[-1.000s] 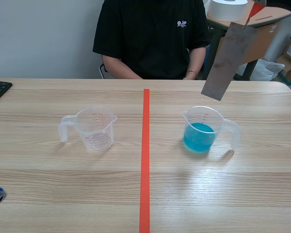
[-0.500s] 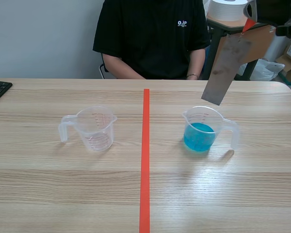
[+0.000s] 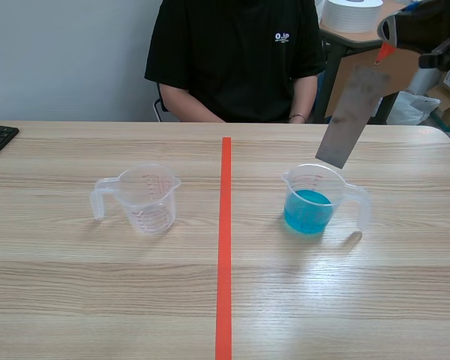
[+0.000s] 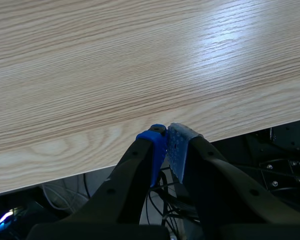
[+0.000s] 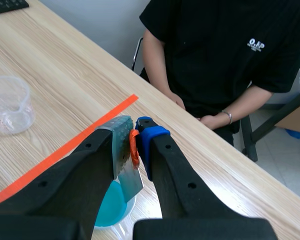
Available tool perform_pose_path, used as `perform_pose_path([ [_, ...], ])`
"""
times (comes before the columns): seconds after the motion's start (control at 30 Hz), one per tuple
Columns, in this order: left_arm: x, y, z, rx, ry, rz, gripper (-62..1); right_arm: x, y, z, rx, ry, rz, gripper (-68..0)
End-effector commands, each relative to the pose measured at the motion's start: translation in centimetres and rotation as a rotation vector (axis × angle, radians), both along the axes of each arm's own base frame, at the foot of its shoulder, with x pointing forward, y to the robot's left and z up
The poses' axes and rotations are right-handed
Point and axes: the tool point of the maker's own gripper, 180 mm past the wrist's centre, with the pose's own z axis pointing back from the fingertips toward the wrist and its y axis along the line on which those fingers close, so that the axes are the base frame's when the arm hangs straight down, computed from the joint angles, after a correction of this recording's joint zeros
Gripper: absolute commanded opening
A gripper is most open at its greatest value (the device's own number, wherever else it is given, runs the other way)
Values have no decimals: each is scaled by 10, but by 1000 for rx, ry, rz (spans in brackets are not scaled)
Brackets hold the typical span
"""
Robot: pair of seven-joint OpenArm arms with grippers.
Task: Do the redox reaction experiment.
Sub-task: 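Lower the plate into the blue solution, then hold the plate still in the solution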
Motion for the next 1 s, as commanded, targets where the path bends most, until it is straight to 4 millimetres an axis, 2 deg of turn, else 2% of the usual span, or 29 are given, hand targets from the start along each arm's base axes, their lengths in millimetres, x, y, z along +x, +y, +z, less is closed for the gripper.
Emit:
perform_pose_path([
  [0.0,1,-1,3,-8,-11,-6,-560,1,5,6,6,-28,22,-658],
  [0.73,-2,0,-1,-1,17,-3,-560,2,14,0,-2,-34,41,-658],
  [0.97,-2,0,-1,-1,17,-3,-560,6,12,-12,-2,-16,32,-658],
])
